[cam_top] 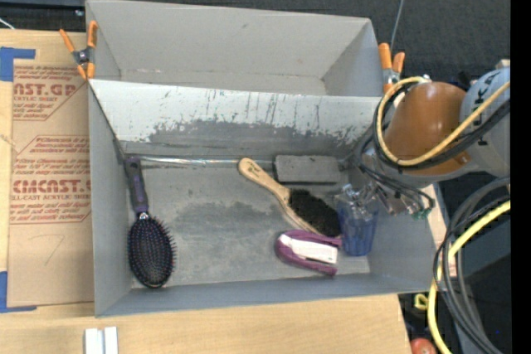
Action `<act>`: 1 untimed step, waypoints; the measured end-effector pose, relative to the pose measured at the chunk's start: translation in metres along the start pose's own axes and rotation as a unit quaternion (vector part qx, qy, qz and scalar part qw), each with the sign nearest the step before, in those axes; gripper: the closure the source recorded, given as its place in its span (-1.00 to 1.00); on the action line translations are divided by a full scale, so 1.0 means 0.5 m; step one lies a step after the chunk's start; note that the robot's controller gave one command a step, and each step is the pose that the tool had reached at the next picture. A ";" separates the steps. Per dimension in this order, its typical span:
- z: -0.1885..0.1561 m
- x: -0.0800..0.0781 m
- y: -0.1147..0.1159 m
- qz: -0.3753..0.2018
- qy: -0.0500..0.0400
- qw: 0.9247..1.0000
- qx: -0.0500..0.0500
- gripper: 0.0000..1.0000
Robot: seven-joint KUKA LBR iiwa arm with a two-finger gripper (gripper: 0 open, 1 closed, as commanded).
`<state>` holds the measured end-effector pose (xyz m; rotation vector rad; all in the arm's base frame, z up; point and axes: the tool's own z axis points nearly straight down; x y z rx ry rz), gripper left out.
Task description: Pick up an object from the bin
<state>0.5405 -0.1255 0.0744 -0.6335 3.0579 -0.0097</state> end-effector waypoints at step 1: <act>0.000 0.000 0.000 0.000 0.000 1.000 0.000 1.00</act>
Offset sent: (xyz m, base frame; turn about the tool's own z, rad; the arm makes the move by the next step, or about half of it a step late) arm -0.0001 0.0000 0.0839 0.0000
